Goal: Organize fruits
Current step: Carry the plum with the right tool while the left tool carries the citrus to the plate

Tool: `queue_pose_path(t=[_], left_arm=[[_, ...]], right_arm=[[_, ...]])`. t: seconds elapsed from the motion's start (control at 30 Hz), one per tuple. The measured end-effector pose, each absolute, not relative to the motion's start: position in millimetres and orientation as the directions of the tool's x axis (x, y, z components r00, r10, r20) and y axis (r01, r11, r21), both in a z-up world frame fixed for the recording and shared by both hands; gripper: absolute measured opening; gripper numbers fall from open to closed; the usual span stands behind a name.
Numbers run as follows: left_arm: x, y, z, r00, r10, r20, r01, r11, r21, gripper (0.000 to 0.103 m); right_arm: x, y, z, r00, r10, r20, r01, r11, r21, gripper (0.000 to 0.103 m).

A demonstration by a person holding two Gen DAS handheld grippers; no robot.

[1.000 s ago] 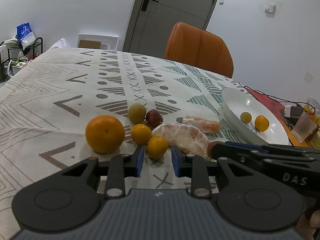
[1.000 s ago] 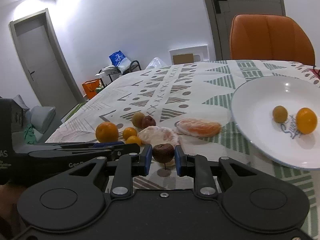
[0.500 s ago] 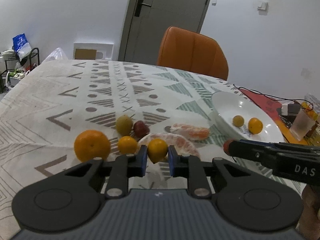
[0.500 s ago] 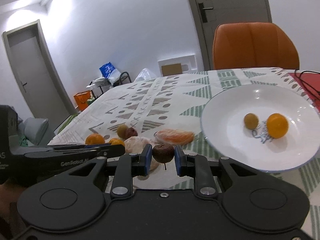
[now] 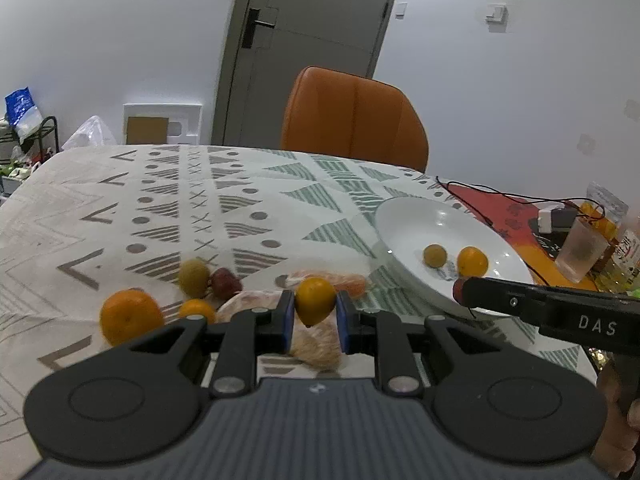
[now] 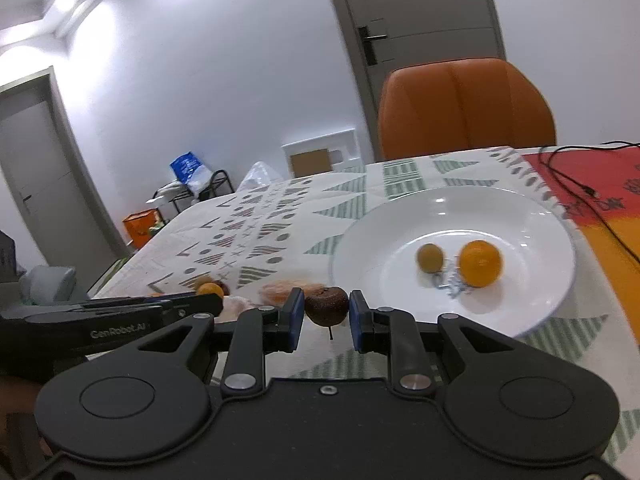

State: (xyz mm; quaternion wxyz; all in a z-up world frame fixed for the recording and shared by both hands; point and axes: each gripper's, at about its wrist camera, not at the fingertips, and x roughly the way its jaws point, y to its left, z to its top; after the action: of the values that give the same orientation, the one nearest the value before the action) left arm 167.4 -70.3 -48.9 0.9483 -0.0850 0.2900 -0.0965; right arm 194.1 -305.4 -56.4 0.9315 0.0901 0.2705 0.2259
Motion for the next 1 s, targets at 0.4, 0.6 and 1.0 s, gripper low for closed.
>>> queue_pose_path(t=[0.4,0.6,1.0], left_arm=[[176.1,-101.2,-47.5,0.805,-0.267,-0.530,0.189,0.962,-0.197,0.020],[181.9,-117.3,-43.0,0.803,-0.280,-0.526,0.216,0.960,-0.181,0.020],[197.0,-158.0,-37.4,0.794,-0.324,-0.514,0.293,0.945,-0.143,0.020]], right_arm=[[195.7,-341.2,-63.5,0.788,0.408,-0.462,-0.286,0.906,0.312,0.023],[195.8,-355.4,-67.1,0.809,0.381,-0.448,-0.250,0.912,0.324,0.032],[191.9,-375.6,-71.9,0.817,0.369,-0.442,-0.221,0.910,0.352,0.040]])
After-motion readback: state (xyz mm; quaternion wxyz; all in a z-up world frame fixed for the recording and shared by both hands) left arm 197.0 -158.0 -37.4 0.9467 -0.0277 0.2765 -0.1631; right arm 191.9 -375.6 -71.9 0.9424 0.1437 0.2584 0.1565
